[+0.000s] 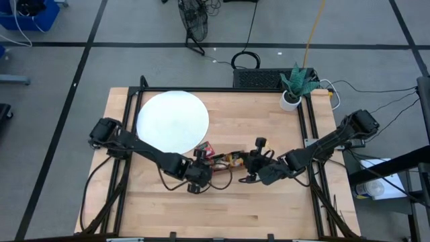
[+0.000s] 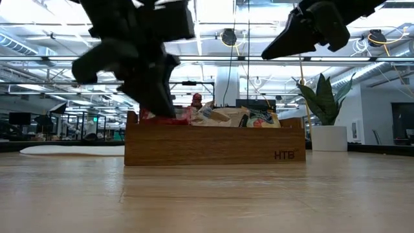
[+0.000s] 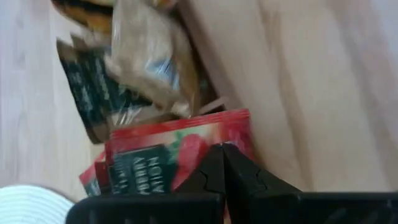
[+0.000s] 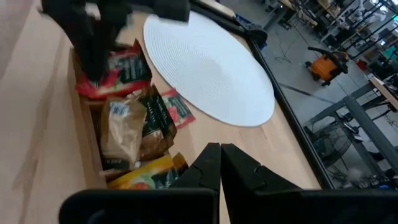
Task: Pick & Place Tea
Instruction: Put the left red tea bag into the left section of the wooden organizer, then put the red tea bag into the left section of the wooden organizer
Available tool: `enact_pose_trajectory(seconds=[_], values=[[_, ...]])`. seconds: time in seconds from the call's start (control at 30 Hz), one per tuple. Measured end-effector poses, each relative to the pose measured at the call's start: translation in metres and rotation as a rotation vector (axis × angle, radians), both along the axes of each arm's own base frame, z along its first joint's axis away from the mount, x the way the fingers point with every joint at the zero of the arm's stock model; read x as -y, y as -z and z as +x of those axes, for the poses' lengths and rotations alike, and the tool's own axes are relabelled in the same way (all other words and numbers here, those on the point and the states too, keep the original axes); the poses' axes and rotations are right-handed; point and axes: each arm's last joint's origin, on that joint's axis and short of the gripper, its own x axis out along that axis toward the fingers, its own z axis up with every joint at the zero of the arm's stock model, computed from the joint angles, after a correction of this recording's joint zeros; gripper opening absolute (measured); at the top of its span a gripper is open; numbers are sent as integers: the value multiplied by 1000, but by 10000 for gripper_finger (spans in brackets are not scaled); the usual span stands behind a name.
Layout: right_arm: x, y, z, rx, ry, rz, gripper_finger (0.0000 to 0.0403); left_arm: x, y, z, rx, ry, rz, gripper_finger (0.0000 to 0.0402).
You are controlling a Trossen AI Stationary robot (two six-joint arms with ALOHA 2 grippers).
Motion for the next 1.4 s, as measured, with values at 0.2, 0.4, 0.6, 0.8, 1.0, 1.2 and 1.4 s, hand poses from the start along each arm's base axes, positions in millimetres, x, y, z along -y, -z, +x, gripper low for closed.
enact_pose_trajectory(seconds=[0.2, 0.4, 0.6, 0.8, 1.0, 1.2, 1.4], values=[[-1, -2, 1, 15, -6, -2, 0, -4, 25, 8, -53, -41, 10, 1], [0, -2, 1, 13, -7, -3, 0, -5, 25, 7, -61, -57, -10, 2], [0, -2, 1, 12, -7, -3, 0, -11, 33, 9, -112, -77, -91, 1], [0, -1, 1, 12, -7, -4, 0, -17, 39, 12, -139, -91, -140, 2], [-1, -1, 1, 12, -7, -3, 0, -21, 37, 13, -131, -116, -157, 17], [-1, -1, 1, 12, -8, -3, 0, -18, 11, 5, -76, -109, -184, 33], [-1, -1, 1, 12, -7, -3, 0, -14, -26, -3, 58, -115, -189, 6]])
